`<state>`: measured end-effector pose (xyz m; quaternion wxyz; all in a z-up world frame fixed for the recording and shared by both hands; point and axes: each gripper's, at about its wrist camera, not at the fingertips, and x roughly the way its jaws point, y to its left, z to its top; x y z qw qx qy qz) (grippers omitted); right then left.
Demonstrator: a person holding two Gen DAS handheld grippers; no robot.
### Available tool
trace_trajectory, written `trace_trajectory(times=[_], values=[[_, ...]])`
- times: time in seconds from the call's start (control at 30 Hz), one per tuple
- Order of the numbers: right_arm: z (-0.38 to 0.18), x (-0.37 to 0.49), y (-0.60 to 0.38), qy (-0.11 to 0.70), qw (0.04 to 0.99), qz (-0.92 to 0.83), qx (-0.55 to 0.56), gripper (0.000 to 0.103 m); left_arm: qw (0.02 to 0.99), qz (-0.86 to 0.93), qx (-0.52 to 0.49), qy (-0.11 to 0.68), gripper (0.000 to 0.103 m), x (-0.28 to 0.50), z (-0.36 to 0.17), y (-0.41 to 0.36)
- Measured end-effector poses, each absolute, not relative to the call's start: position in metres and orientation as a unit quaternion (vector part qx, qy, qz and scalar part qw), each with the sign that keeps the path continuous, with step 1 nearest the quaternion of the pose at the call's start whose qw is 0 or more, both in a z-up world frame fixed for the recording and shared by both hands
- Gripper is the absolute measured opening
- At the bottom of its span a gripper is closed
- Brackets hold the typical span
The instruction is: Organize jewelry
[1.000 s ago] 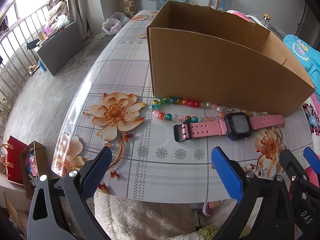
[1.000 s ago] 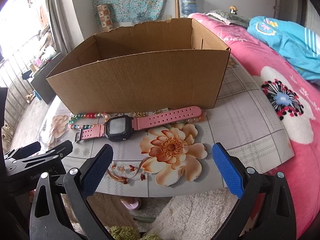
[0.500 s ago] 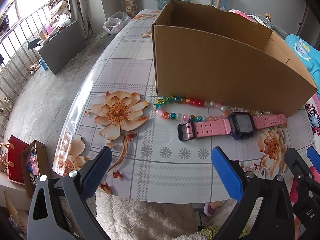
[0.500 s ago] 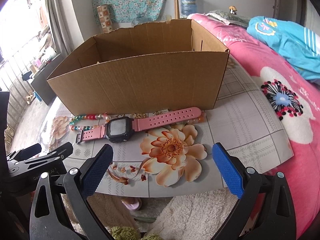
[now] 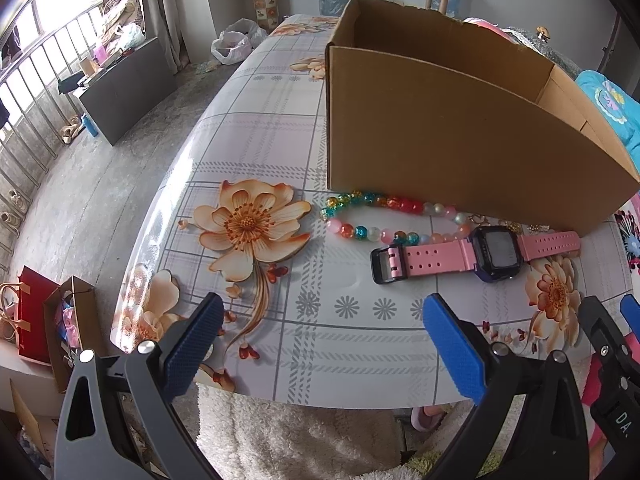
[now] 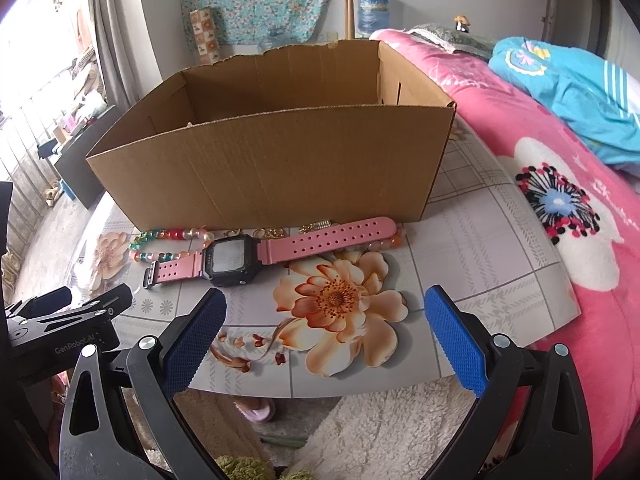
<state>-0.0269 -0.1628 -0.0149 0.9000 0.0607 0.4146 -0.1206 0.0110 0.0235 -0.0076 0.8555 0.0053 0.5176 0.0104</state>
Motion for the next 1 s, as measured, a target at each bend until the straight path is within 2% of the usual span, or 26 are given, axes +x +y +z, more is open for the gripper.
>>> trace_trajectory(times=[0.37, 0.6, 0.73, 1.0], values=[[-0.004, -0.031, -0.163, 0.370, 0.923, -0.105, 0.012, 0.095, 0.867, -0.023, 0.001, 0.499, 0.098, 0.020, -0.009, 0.038], [-0.001, -0.024, -0.156, 0.337, 0.940, -0.050, -0.005, 0.095, 0.887, -0.097, -0.010, 0.451, 0.098, 0.019, -0.003, 0.054], [-0.013, -0.003, -0.145, 0.362, 0.932, 0.001, -0.016, 0.095, 0.888, -0.121, -0.021, 0.442, 0.098, 0.021, -0.002, 0.065], [-0.028, 0.032, -0.113, 0.405, 0.903, 0.121, -0.077, 0.072, 0.901, -0.142, -0.046, 0.408, 0.098, 0.017, 0.001, 0.080]])
